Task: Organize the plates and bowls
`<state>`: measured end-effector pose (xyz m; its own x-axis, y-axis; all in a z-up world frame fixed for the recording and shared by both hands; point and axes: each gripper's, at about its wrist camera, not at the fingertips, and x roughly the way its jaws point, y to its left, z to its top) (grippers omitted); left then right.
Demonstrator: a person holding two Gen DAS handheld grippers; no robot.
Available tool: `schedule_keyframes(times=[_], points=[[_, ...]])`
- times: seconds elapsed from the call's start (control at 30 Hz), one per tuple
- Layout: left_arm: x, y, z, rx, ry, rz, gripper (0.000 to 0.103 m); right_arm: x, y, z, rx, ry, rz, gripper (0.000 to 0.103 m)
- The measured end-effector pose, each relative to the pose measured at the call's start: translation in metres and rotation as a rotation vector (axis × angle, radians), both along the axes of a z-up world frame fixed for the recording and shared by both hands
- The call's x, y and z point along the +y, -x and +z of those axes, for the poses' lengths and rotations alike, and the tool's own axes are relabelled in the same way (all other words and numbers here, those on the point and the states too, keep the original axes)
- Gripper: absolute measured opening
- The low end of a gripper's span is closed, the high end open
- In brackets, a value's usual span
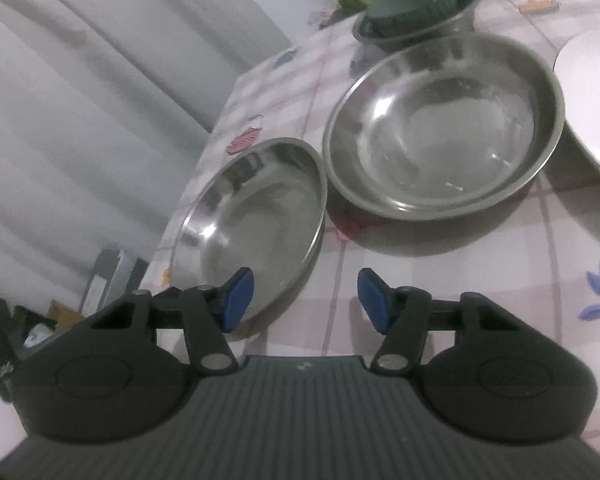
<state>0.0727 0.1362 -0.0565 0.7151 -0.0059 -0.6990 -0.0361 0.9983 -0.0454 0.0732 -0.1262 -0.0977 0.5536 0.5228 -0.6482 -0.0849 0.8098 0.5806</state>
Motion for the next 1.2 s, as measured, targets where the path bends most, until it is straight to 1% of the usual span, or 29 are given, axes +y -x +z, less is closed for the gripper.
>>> schedule_keyframes(times=[0.03,0.07,0.1,0.13,0.2,0.27,0.33,0.4,0.47,0.5,0.53,0.57,0.63,0.67,0.83,1.07,1.2], points=[[-0.001,-0.003,-0.001,-0.014,-0.018,0.002,0.090,0.003,-0.002,-0.002,0.001,0.005,-0.006,0.054],[-0.002,-0.006,-0.003,-0.021,-0.034,0.006,0.086,0.007,-0.005,-0.004,-0.006,0.012,-0.010,0.054],[-0.003,-0.011,-0.005,-0.021,-0.055,0.011,0.081,0.010,-0.006,-0.006,-0.012,0.025,-0.014,0.051],[-0.003,-0.015,-0.008,-0.019,-0.073,0.012,0.078,0.013,-0.008,-0.008,-0.015,0.042,-0.018,0.046],[-0.005,-0.023,-0.013,-0.004,-0.103,0.016,0.069,0.018,-0.012,-0.012,-0.021,0.071,-0.029,0.039],[-0.006,-0.030,-0.018,0.020,-0.117,0.015,0.066,0.021,-0.017,-0.015,-0.029,0.084,-0.038,0.036],[-0.005,-0.034,-0.021,0.036,-0.119,0.012,0.060,0.025,-0.020,-0.016,-0.039,0.094,-0.039,0.030],[-0.005,-0.037,-0.023,0.049,-0.109,0.009,0.045,0.029,-0.023,-0.015,-0.054,0.117,-0.034,0.025],[-0.004,-0.039,-0.024,0.064,-0.091,0.005,0.037,0.033,-0.028,-0.015,-0.061,0.128,-0.026,0.020],[-0.003,-0.040,-0.024,0.068,-0.077,0.001,0.030,0.034,-0.030,-0.015,-0.062,0.129,-0.023,0.017],[-0.004,-0.040,-0.023,0.073,-0.069,-0.008,0.026,0.034,-0.032,-0.016,-0.062,0.128,-0.019,0.013],[-0.005,-0.040,-0.022,0.078,-0.071,-0.014,0.023,0.035,-0.034,-0.016,-0.065,0.124,-0.011,0.012],[-0.008,-0.039,-0.020,0.085,-0.091,-0.019,0.023,0.037,-0.033,-0.013,-0.072,0.145,0.003,0.012],[-0.008,-0.038,-0.020,0.088,-0.088,-0.022,0.023,0.038,-0.032,-0.012,-0.075,0.150,0.008,0.012],[-0.005,-0.028,-0.016,0.114,-0.042,-0.038,0.021,0.032,-0.022,-0.007,-0.065,0.146,0.030,0.012],[-0.003,0.005,-0.006,0.132,0.008,-0.075,0.021,0.018,0.006,-0.005,-0.044,0.122,0.080,0.013],[-0.008,0.027,-0.001,0.134,0.004,-0.103,0.021,0.010,0.024,-0.006,-0.030,0.108,0.099,0.014]])
